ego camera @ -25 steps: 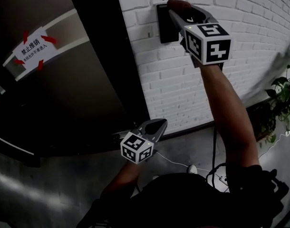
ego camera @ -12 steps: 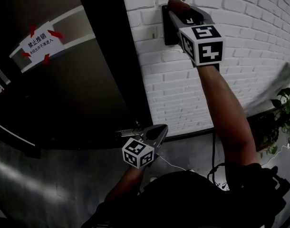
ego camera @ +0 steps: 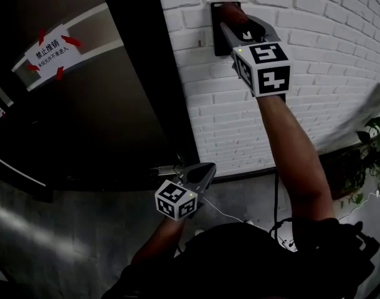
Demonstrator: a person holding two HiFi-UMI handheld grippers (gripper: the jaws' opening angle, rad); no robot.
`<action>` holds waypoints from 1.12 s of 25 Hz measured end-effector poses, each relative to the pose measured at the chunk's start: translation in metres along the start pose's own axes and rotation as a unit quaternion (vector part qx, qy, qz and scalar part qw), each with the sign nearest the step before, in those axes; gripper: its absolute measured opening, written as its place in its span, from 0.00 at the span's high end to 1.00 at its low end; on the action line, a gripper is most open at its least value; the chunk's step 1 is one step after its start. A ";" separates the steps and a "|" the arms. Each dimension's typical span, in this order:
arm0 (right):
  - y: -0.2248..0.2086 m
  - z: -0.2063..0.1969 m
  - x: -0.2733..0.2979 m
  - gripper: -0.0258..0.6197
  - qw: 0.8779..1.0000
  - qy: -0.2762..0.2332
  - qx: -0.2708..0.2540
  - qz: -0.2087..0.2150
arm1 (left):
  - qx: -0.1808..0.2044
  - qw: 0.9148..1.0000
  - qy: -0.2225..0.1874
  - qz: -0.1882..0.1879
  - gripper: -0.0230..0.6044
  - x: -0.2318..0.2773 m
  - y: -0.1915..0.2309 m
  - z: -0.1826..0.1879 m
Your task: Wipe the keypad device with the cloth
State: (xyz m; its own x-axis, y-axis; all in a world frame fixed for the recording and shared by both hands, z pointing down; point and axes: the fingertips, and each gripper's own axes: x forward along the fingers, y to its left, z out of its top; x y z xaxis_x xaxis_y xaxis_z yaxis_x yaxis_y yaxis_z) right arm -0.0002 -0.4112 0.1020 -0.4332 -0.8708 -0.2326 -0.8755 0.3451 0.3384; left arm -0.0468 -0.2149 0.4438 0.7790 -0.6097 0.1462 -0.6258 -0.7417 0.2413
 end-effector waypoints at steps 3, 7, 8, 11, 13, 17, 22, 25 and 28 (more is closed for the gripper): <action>0.004 -0.011 -0.004 0.73 1.000 0.007 0.002 -0.001 | 0.000 1.000 0.005 -0.002 0.94 0.001 -0.001 -0.003; 0.012 -0.026 -0.008 0.73 1.000 0.019 0.007 0.003 | 0.002 1.000 0.006 0.000 0.94 -0.001 -0.004 -0.003; 0.014 -0.030 -0.009 0.73 1.000 0.021 0.007 0.004 | 0.003 1.000 0.006 0.000 0.94 -0.001 -0.004 -0.003; 0.016 -0.040 -0.011 0.73 1.000 0.028 0.008 0.004 | 0.004 1.000 0.002 0.001 0.94 -0.002 -0.004 -0.001; 0.018 -0.045 -0.012 0.73 0.999 0.032 0.008 0.005 | 0.004 1.000 -0.001 0.000 0.94 -0.002 -0.004 0.000; 0.024 -0.054 -0.015 0.73 0.999 0.039 0.008 0.008 | 0.005 1.000 -0.006 0.000 0.94 -0.001 -0.005 0.001; 0.031 -0.066 -0.017 0.73 0.999 0.049 0.011 0.012 | 0.005 1.000 -0.002 -0.001 0.94 -0.002 -0.005 -0.001; 0.034 -0.074 -0.019 0.73 0.998 0.053 0.013 0.014 | 0.004 1.000 -0.001 0.000 0.94 -0.001 -0.004 -0.001; 0.035 -0.080 -0.020 0.73 0.998 0.058 0.014 0.015 | 0.003 1.000 -0.001 0.002 0.94 -0.002 -0.003 -0.001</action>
State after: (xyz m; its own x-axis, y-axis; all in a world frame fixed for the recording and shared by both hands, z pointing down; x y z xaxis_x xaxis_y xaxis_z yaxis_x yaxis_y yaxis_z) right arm -0.0056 -0.4096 0.1912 -0.4337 -0.8937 -0.1147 -0.8684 0.3806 0.3179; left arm -0.0459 -0.2112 0.4436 0.7769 -0.6128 0.1446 -0.6285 -0.7416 0.2345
